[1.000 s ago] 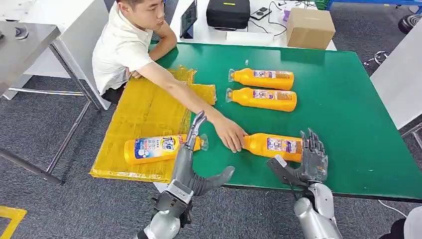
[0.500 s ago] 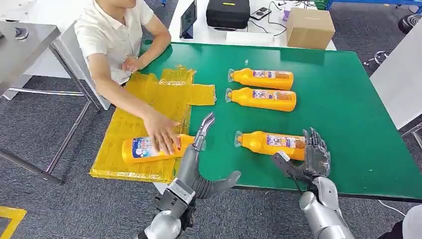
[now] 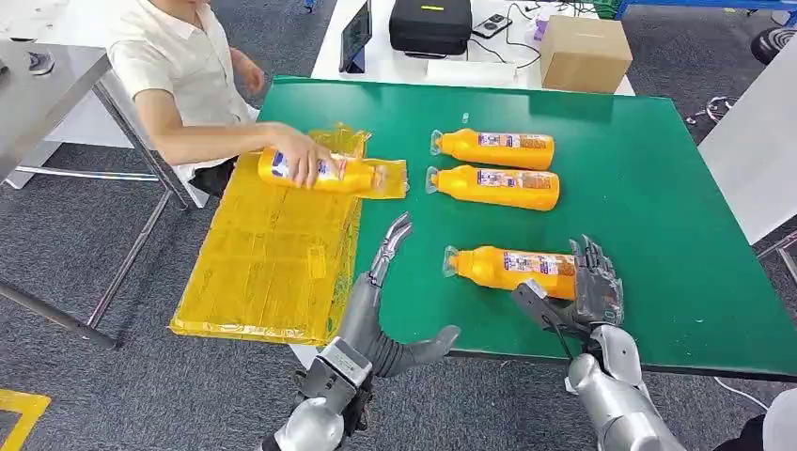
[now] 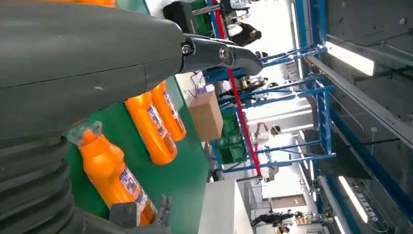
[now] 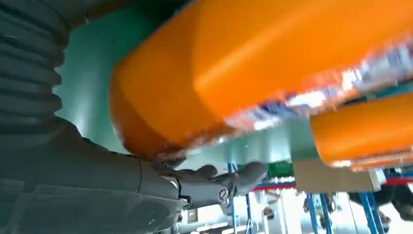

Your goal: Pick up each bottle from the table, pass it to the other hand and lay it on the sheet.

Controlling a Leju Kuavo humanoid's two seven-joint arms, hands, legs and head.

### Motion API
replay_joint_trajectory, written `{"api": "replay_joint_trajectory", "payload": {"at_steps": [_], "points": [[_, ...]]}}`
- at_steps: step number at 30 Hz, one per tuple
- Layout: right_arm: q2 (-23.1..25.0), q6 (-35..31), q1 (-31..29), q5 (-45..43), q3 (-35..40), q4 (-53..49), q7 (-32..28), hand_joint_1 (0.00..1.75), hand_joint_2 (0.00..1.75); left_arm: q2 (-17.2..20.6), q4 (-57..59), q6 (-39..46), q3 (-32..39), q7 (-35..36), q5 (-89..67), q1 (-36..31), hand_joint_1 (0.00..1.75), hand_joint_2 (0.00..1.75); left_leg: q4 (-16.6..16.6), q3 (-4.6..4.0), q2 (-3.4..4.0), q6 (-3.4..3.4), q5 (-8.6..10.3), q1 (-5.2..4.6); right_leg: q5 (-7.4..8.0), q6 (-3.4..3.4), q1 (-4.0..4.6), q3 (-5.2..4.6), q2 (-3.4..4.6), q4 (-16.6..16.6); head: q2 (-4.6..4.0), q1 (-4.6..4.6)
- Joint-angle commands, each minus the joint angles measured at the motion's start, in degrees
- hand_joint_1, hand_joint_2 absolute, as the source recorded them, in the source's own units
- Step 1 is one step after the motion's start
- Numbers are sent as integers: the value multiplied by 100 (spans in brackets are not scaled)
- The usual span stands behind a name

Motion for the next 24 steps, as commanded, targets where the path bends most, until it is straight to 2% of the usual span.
{"api": "replay_joint_trajectory", "payload": {"at_steps": [1, 5, 13, 19, 21, 24], "points": [[-169, 471, -264, -87, 318, 785, -98, 175, 175, 134, 161, -33, -179, 26, 82, -202, 0, 175, -5, 16, -1, -6, -2, 4, -1, -11, 4, 17, 1, -8, 0, 0], [-173, 741, -201, -187, 389, 904, -240, 175, 175, 124, 213, -54, -194, -3, 111, -235, 0, 175, -8, 23, -5, -7, -2, 7, -2, -14, 8, 28, -2, -13, 0, 0], [-135, 882, -104, -431, 401, 854, -423, 175, 175, 117, 160, -43, -160, -62, 127, -260, 0, 175, -8, 42, -10, -8, 1, 9, 0, -11, 10, 42, -7, -14, 0, 0], [-36, 606, -59, -584, 486, 590, -633, 175, 175, 89, 130, -110, -108, -38, 282, -244, 0, 175, -8, 47, 0, -8, 1, 8, 3, -12, 11, 43, 4, -13, 0, 0], [-24, 293, -36, -539, 633, 450, -647, 175, 175, 76, 122, -188, -50, -28, 502, -221, 0, 175, -7, 46, 2, -8, 0, 9, 3, -12, 12, 43, 7, -14, 0, 0], [103, 67, 38, -771, 651, 117, -827, 175, 175, 35, 381, -408, 171, 362, 1165, -168, 0, 175, -9, 49, 11, -9, -1, 8, 4, -14, 11, 41, 16, -12, 0, 0]]}}
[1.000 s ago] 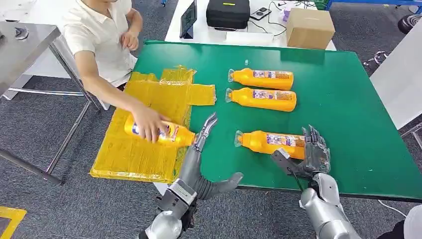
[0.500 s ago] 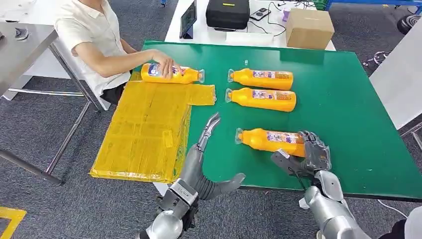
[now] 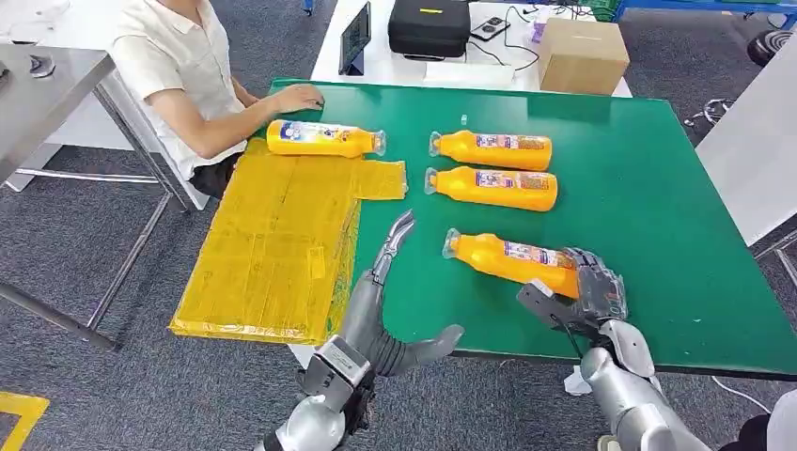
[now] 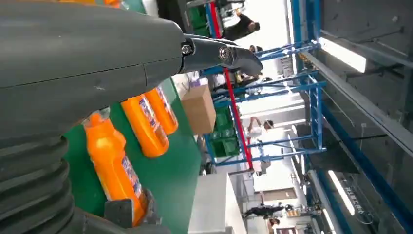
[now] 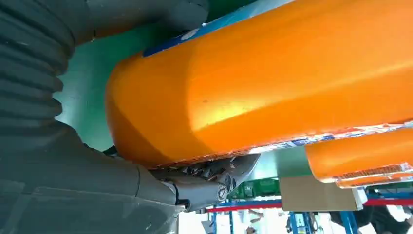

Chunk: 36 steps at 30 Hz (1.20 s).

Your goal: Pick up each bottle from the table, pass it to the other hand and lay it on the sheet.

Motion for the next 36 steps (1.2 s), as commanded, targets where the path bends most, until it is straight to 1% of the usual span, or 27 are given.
{"api": "replay_joint_trajectory", "payload": {"at_steps": [1, 2, 4, 6, 7, 8, 12, 14, 15, 16, 17, 18, 19, 20, 21, 22, 23, 27, 30, 31, 33, 34, 36], "points": [[320, -582, 375, -324, 362, -522, -246, 175, 175, 2, 602, -186, 344, 557, 1096, -49, 0, 175, -6, 8, 6, -6, -1, 4, 2, -10, 4, 7, 7, -7, 0, 0], [370, -663, 544, -508, 412, -925, -232, 175, 175, 24, 842, -139, 418, 460, 1243, 1, 0, 175, -12, 13, 11, -10, 0, 6, 4, -14, 6, 10, 14, -12, 0, 0], [427, -819, 800, -745, 568, -1598, -206, 175, 175, 114, 1002, -76, 441, 40, 1174, 141, 0, 175, -15, 14, 9, -8, -1, 5, 3, -12, 5, 14, 12, -15, 0, 2], [505, -820, 1024, -895, 582, -2207, -172, 175, 175, 226, 924, -174, 476, 14, 1172, 387, 0, 175, -20, 17, 21, -13, -3, 7, 4, -18, 7, 12, 25, -17, 0, 2], [529, -820, 1075, -863, 608, -2298, -129, 175, 175, 282, 884, -213, 492, 3, 1186, 479, 0, 175, -12, 5, 19, -10, -6, 3, 1, -13, 4, 2, 23, -8, 0, -4], [599, -820, 1245, -836, 454, -2668, -134, 175, 175, 334, 767, -239, 557, 4, 1183, 656, 0, 175, -13, 1, 16, -9, -5, 2, 0, -11, 3, -2, 20, -8, 0, -4], [599, -820, 1245, -836, 454, -2668, -134, 175, 175, 334, 767, -239, 557, 4, 1183, 656, 0, 175, -13, 1, 16, -9, -5, 2, 0, -11, 3, -2, 20, -8, 0, -4], [623, -820, 1391, -809, 451, -2864, -87, 175, 175, 420, 627, -326, 624, -40, 1168, 857, 0, 175, -15, 6, 20, -11, -7, 4, -1, -15, 4, 1, 24, -10, 0, -2], [655, -820, 1569, -966, 380, -3158, -108, 175, 175, 487, 469, -402, 737, -34, 1174, 1051, 0, 175, -17, 11, 24, -13, -10, 6, -1, -18, 6, 5, 29, -12, 0, -2], [712, -820, 1648, -971, 301, -3290, -169, 175, 175, 511, 397, -417, 811, -6, 1238, 1135, 0, 175, -13, -3, 15, -8, -5, 1, -1, -11, 2, -5, 18, -6, 0, -2], [853, -820, 1873, -1107, 216, -3566, -284, 175, 175, 550, 221, -380, 992, 49, 1396, 1301, 0, 175, -20, 10, 25, -13, -16, 8, -9, -18, 7, 9, 25, -14, 0, 0], [899, -820, 1943, -1099, 245, -3617, -277, 175, 175, 569, 170, -373, 1037, 62, 1432, 1332, 0, 175, -15, -6, 25, -10, -14, 11, -6, -14, 7, -8, 26, -9, 0, -2], [909, -816, 1955, -1118, 293, -3593, -263, 175, 175, 545, 142, -372, 1091, 97, 1518, 1361, 0, 175, -8, -34, 9, -8, -9, 10, -7, -11, 5, -29, 7, -1, 0, -2], [948, -776, 1966, -1374, 362, -3575, -269, 175, 175, 539, 87, -398, 1128, 125, 1629, 1385, 0, 175, -7, -34, 15, -10, -12, 12, -8, -13, 7, -29, 12, -1, 0, -2], [973, -784, 1967, -1443, 447, -3527, -277, 175, 175, 550, 59, -414, 1113, 123, 1642, 1378, 0, 175, -7, -24, 20, -13, -16, 14, -10, -17, 9, -23, 19, -1, 0, -2], [1004, -757, 1971, -1627, 533, -3506, -366, 175, 175, 532, 29, -491, 1158, 197, 1831, 1397, 0, 175, -6, -46, 8, -10, -8, 12, -6, -12, 7, -39, 5, 1, 0, 2], [1064, -751, 1971, -1764, 648, -3484, -432, 175, 175, 539, 18, -522, 1151, 236, 1903, 1383, 0, 175, -8, -40, 11, -11, -8, 13, -5, -14, 7, -33, 8, -3, 0, -2], [1117, -769, 1964, -1853, 773, -3488, -470, 175, 175, 523, 23, -567, 1168, 272, 2016, 1364, 0, 175, -6, -49, 8, -9, -6, 12, -5, -11, 6, -42, 4, -1, 0, 0], [1103, -768, 1959, -1853, 770, -3489, -470, 175, 175, 522, 24, -567, 1167, 272, 2016, 1363, 0, 175, -5, -38, 13, -11, -12, 14, -8, -16, 9, -33, 12, 0, 0, 0], [1098, -734, 1977, -1999, 805, -3544, -516, 175, 175, 505, 29, -625, 1191, 319, 2154, 1371, 0, 175, -8, -47, 2, -7, -5, 7, -7, -10, 2, -41, -1, 0, 0, -2], [1221, -482, 2020, -2408, 991, -3683, -756, 175, 175, 483, 24, -720, 1174, 343, 2277, 1308, 0, 175, -10, -31, 3, -11, -11, 12, -11, -16, 8, -25, 1, -5, 0, -2], [1284, -357, 2039, -2559, 1134, -3758, -856, 175, 175, 481, 44, -858, 1124, 403, 2354, 1245, 0, 175, -7, -41, 4, -8, -8, 8, -9, -12, 3, -37, 1, 1, 0, -2], [1328, -180, 2040, -2668, 1563, -3771, -946, 173, 175, 398, 188, -1057, 1111, 601, 2603, 1112, 0, 175, -3, -35, 11, -12, -14, 14, -11, -17, 9, -31, 9, 1, 0, 0]]}}
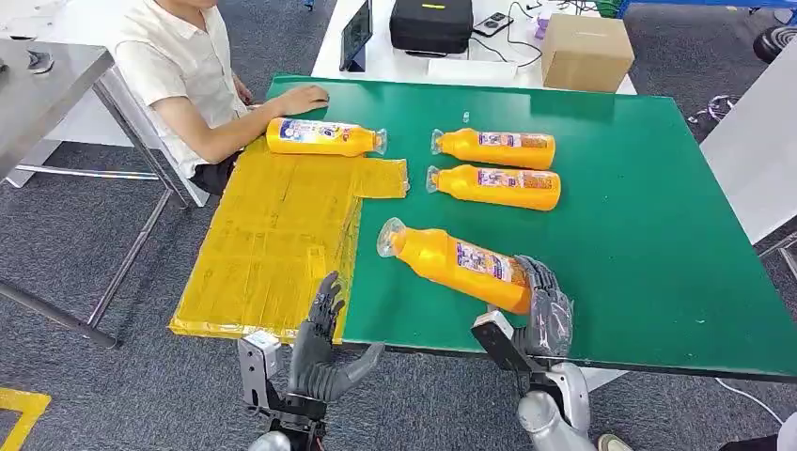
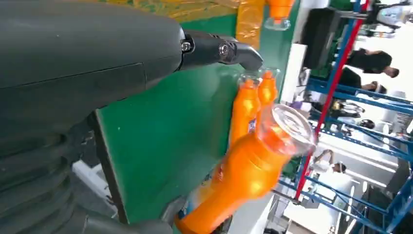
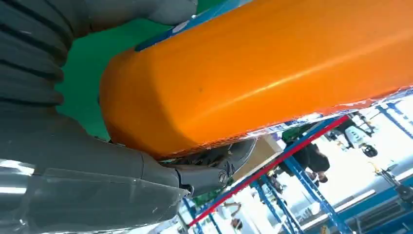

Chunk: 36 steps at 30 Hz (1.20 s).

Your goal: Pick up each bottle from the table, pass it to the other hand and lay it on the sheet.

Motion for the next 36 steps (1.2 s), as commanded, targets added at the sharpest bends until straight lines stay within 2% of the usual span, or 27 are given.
{"api": "replay_joint_trajectory", "payload": {"at_steps": [1, 3, 7, 11, 13, 14, 16, 19, 21, 22, 30, 31, 32, 36], "points": [[251, 702, -36, -874, 1108, -247, -504, 171, 175, -51, 254, -657, 1, 443, 700, -315, 0, 175, 0, 12, 16, -7, -7, 5, -2, -11, 5, 7, 18, -1, 0, 2], [269, 750, -100, -922, 1454, -137, -480, 173, 175, -87, 372, -767, -33, 460, 774, -414, 0, 175, -2, 14, 18, -8, -7, 5, 0, -12, 6, 7, 23, -1, 0, -2], [254, 741, -111, -929, 1457, -115, -482, 171, 175, -83, 379, -771, -29, 460, 779, -414, 0, 175, -5, 19, 4, -7, -3, 5, -2, -12, 6, 14, 9, -6, 0, 0], [341, 1013, -102, -1304, 1774, -245, -741, 171, 175, -161, 412, -908, -17, 443, 960, -556, 0, 175, -1, 18, 10, -6, -7, 6, -2, -11, 7, 13, 14, -4, 0, 0], [365, 1102, -14, -1511, 2006, -514, -835, 161, 175, -216, 452, -895, 29, 441, 1086, -602, 0, 175, 0, 4, 7, -4, -2, 3, 0, -7, 3, 1, 10, -1, 0, 0], [348, 1124, 28, -1556, 2126, -652, -838, 148, 175, -249, 459, -886, 86, 458, 1208, -597, 0, 175, -1, 14, 9, -6, -5, 4, -3, -11, 3, 10, 13, -2, 0, 0], [294, 1236, 46, -1616, 2314, -788, -782, 143, 175, -259, 440, -930, 115, 432, 1325, -620, 0, 175, 0, 11, 8, -7, -6, 5, -4, -12, 5, 8, 12, -1, 0, 0], [323, 1433, -21, -1681, 2553, -663, -716, 147, 175, -305, 226, -909, 155, 79, 1261, -684, 0, 175, -3, 19, 9, -9, -8, 7, -5, -15, 7, 15, 14, -3, 0, 0], [352, 1508, -39, -1677, 2749, -576, -712, 164, 175, -334, 66, -590, 151, -299, 914, -763, 0, 175, -2, 22, 7, -10, -8, 9, -5, -16, 9, 18, 12, -4, 0, 0], [363, 1565, -30, -1712, 2834, -562, -746, 161, 175, -347, 12, -408, 165, -486, 717, -802, 0, 175, 2, 5, 4, -6, -3, 7, -2, -10, 6, 2, 8, -1, 0, 0], [381, 1758, -69, -1826, 3050, -315, -746, 157, 175, -349, -145, -382, 278, -575, 751, -792, 2, 175, -1, 10, 4, -5, -3, 6, -1, -8, 5, 7, 9, -4, 0, 0], [410, 1816, -84, -1922, 3036, -184, -763, 157, 175, -348, -167, -380, 302, -620, 744, -775, 155, 175, -4, 21, 7, -7, -5, 7, -3, -12, 6, 17, 12, -6, 0, 0], [417, 1845, -89, -1952, 3033, -111, -761, 155, 175, -356, -193, -363, 333, -655, 749, -758, 175, 175, -4, 11, 3, -5, -2, 4, -1, -8, 3, 8, 8, -4, 0, 0], [427, 1861, -69, -2018, 3006, 33, -797, 154, 175, -335, -288, -363, 360, -675, 761, -724, 175, 175, -7, 25, 4, -8, -5, 7, -4, -13, 6, 22, 9, -9, 0, 0]]}}
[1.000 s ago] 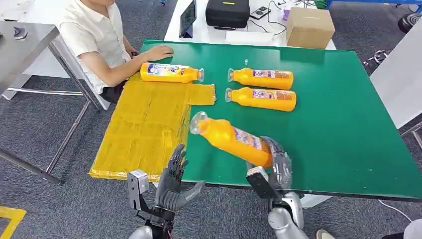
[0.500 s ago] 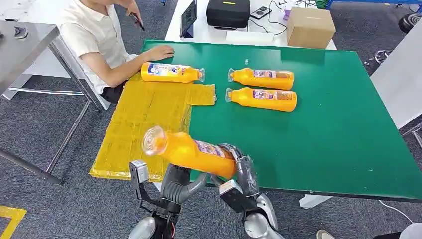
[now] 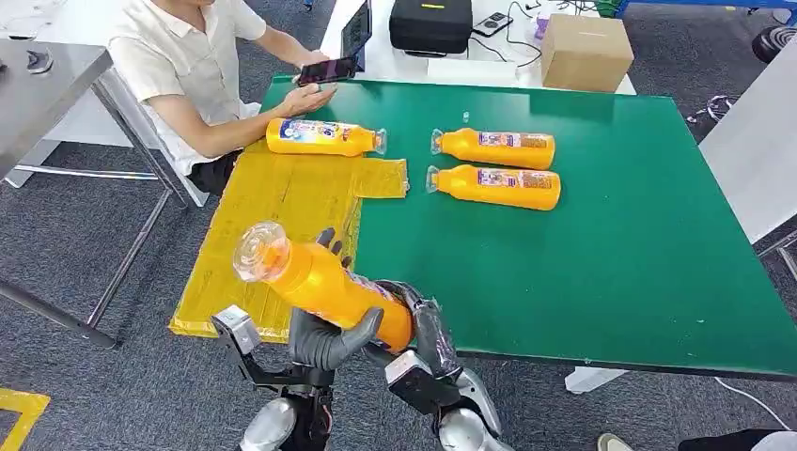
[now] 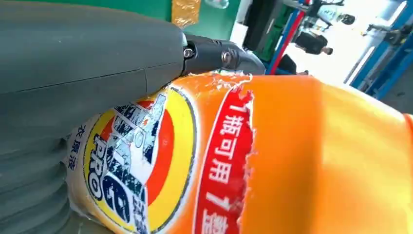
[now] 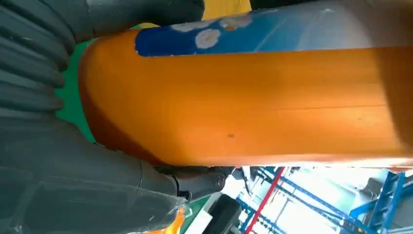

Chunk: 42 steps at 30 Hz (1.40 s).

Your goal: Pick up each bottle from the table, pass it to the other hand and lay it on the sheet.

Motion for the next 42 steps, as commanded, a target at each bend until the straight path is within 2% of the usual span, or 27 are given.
{"api": "replay_joint_trajectory", "payload": {"at_steps": [1, 3, 4, 5, 6, 8, 11, 12, 14, 16, 17, 19, 20, 21, 23, 24, 26, 27, 28, 32, 35, 39, 41, 42], "points": [[-45, 180, -57, -73, 333, 617, -76, 154, 175, 19, -85, 48, 242, -41, 49, -198, 175, 175, -6, 16, -3, -5, -2, 5, -3, -9, 5, 17, -1, -7, 0, 0], [-45, 174, -37, -91, 313, 641, -94, 140, 175, 26, -110, 73, 235, -78, -6, -194, 175, 175, -6, 19, -6, -7, -3, 8, -4, -12, 8, 21, -4, -9, 0, -2], [-15, 164, 4, -104, 261, 658, -105, 120, 175, 29, -130, 72, 237, -78, -6, -182, 175, 175, -6, 25, -8, -8, -5, 8, -7, -14, 9, 29, -6, -9, 0, -4], [12, 143, 57, -86, 246, 675, -99, 45, 175, 33, -140, 53, 260, 1, 75, -154, 175, 175, -5, 16, -7, -6, -3, 7, -4, -10, 8, 18, -5, -8, 0, -2], [38, 126, 103, -100, 215, 696, -94, 0, 175, 58, -147, 50, 260, 27, 88, -137, 175, 175, -6, 26, -5, -7, -7, 9, -6, -14, 9, 27, -3, -9, 0, -2], [49, 45, 149, -94, 210, 709, -106, 0, 175, 116, -143, 257, 181, -262, -369, -156, 175, 175, -7, 27, -7, -7, -6, 8, -6, -13, 9, 28, -4, -11, 0, -2], [69, -6, 215, -95, 144, 748, -109, 0, 175, 128, -163, 154, 233, -65, -219, -112, 175, 175, -10, 29, -6, -8, -5, 7, -5, -14, 8, 30, -3, -13, 0, 0], [49, -270, 270, 107, 114, 736, -153, 0, 175, 151, -183, 98, 311, 104, -95, -46, 175, 175, -6, 21, -3, -6, -5, 8, -4, -11, 8, 21, 0, -10, 0, -2], [17, -312, 323, 148, 128, 709, -165, 0, 175, 192, -206, 57, 378, 139, -70, 6, 175, 175, -8, 21, 0, -6, -5, 5, -3, -10, 5, 20, 2, -9, 0, -2], [-39, -779, 375, 497, 114, 684, -169, 0, 175, 212, -168, 172, 445, 161, -237, 5, 175, 175, -8, 19, 0, -5, -4, 4, -3, -9, 4, 18, 3, -9, 0, -2], [-92, -779, 391, 492, 121, 658, -173, 0, 175, 209, -129, 167, 486, 165, -246, -11, 175, 175, -10, 27, 1, -7, -6, 7, -4, -13, 8, 27, 4, -13, 0, 0], [-179, -1327, 491, 537, -58, 481, -247, 0, 175, 212, 137, 1127, 511, 58, -1191, -190, 175, 175, -11, 25, -2, -7, -4, 6, -3, -12, 6, 25, 2, -13, 0, 0], [-229, -1317, 507, 535, -61, 400, -247, 0, 175, 204, 188, 1111, 587, 57, -1188, -241, 175, 175, -8, 11, -13, -4, 1, 2, -2, -7, 3, 14, -11, -7, 0, -2], [-239, -1721, 598, 625, -203, 190, -297, 0, 175, 237, 326, 1483, 743, 25, -1536, -333, 175, 175, -9, 16, -13, -5, 1, 4, -3, -10, 4, 19, -11, -9, 0, -2], [-244, -1784, 735, 860, -422, -76, -305, 0, 175, 275, 426, 1544, 936, 12, -1643, -423, 175, 175, -9, 16, -15, -6, 2, 3, -3, -11, 3, 18, -12, -7, 0, -2], [80, -1784, 1025, 1338, -1218, -532, -520, 0, 175, 356, 584, 2007, 971, -85, -2276, -529, 175, 175, -11, 25, -12, -8, 0, 5, -3, -14, 6, 26, -9, -10, 0, -2], [125, -1784, 1117, 1383, -1422, -824, -520, 0, 175, 396, 675, 2160, 1062, -80, -2583, -590, 175, 175, -3, 3, -11, -5, 2, -1, -3, -7, 0, 3, -8, 1, 0, 0], [302, -1784, 1260, 1396, -1817, -1326, -520, 0, 175, 475, 931, 2387, 1033, 57, -3189, -705, 175, 175, -5, 17, -11, -9, -1, 3, -5, -15, 4, 15, -7, -2, 0, -2], [326, -1784, 1300, 1317, -1921, -1523, -520, 0, 175, 490, 1103, 2387, 1066, 235, -3649, -773, 175, 175, -5, 8, -9, -6, 1, -1, -3, -9, 0, 5, -5, 0, 0, 0], [326, -1784, 1300, 1317, -1921, -1523, -520, 0, 175, 490, 1103, 2387, 1066, 235, -3649, -773, 175, 175, -5, 13, -8, -5, 0, 2, -2, -9, 3, 14, -7, -5, 0, 0], [455, -1784, 1374, 1178, -2289, -2044, -520, 0, 175, 506, 1589, 2387, 1103, 524, -4317, -1001, 175, 175, -7, 24, 5, -6, -4, 4, -2, -12, 5, 21, 8, -7, 0, 2], [254, -1784, 1089, 472, -2045, -1666, -520, 0, 175, 749, 3071, 2038, 742, 1756, -6392, -1835, 175, 175, -12, 24, -16, -9, 5, 5, 0, -15, 6, 26, -15, -11, 0, 0], [273, -1784, 1046, 475, -2046, -1620, -520, 0, 175, 748, 3134, 2014, 775, 1755, -6389, -1888, 175, 175, -14, 27, -7, -8, 7, 6, 6, -14, 6, 28, -8, -15, 0, 0], [257, -1784, 1025, 435, -1964, -1571, -520, 0, 175, 766, 3389, 1717, 695, 1871, -6514, -2019, 175, 175, -8, 18, -4, -7, 4, 3, 4, -12, 4, 19, -5, -8, 0, 4]]}}
